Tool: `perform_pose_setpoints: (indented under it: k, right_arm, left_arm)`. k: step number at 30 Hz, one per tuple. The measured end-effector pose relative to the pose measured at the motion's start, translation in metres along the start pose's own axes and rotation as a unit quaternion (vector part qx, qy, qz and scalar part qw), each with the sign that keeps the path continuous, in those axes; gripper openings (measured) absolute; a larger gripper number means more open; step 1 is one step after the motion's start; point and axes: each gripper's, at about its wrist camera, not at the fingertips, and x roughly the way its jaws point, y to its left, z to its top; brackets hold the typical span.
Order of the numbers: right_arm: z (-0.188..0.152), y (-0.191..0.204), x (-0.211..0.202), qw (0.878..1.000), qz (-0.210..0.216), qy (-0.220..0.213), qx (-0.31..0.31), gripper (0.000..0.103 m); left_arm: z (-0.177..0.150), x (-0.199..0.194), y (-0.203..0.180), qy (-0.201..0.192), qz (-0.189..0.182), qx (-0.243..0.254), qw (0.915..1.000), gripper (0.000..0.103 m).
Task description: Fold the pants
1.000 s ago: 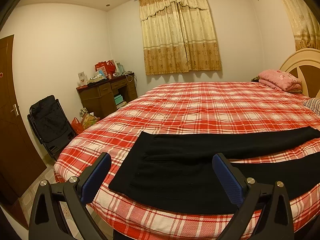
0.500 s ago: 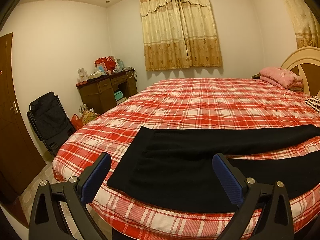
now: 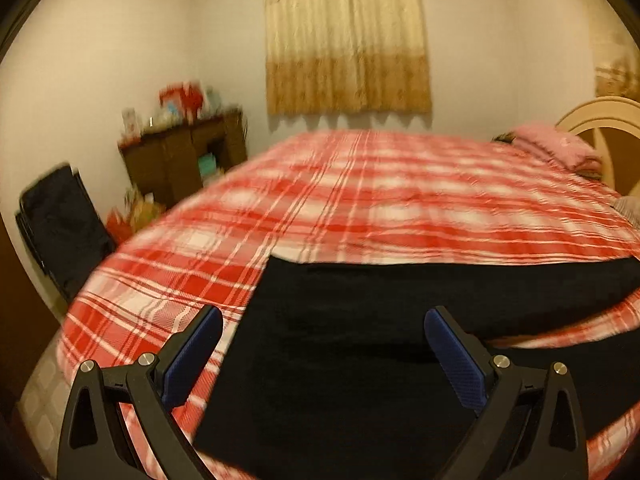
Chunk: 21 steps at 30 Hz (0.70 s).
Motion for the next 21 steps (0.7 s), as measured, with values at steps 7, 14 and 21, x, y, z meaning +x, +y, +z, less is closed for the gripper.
perform_pose_setpoints:
  k: [7,14,21]
  right_arm:
    - [0.004,-0.053,0.032,0.998,-0.038,0.035,0.020,0.095]
    - [0.002,-0.092,0.077,0.994,-0.028,0.093,0.053,0.082]
    - [0.008,-0.112,0.096,0.991,-0.014,0.106,0.075,0.081]
  left_arm:
    - [0.029,0.096,0.028,0.085,0.005,0.015,0.9963,0.102]
    - [0.039,0.169,0.029,0.138,0.009,0.040,0.9896,0.079]
    - [0.038,0.203,0.045,0.169,-0.017,0.016,0.9854,0.032]
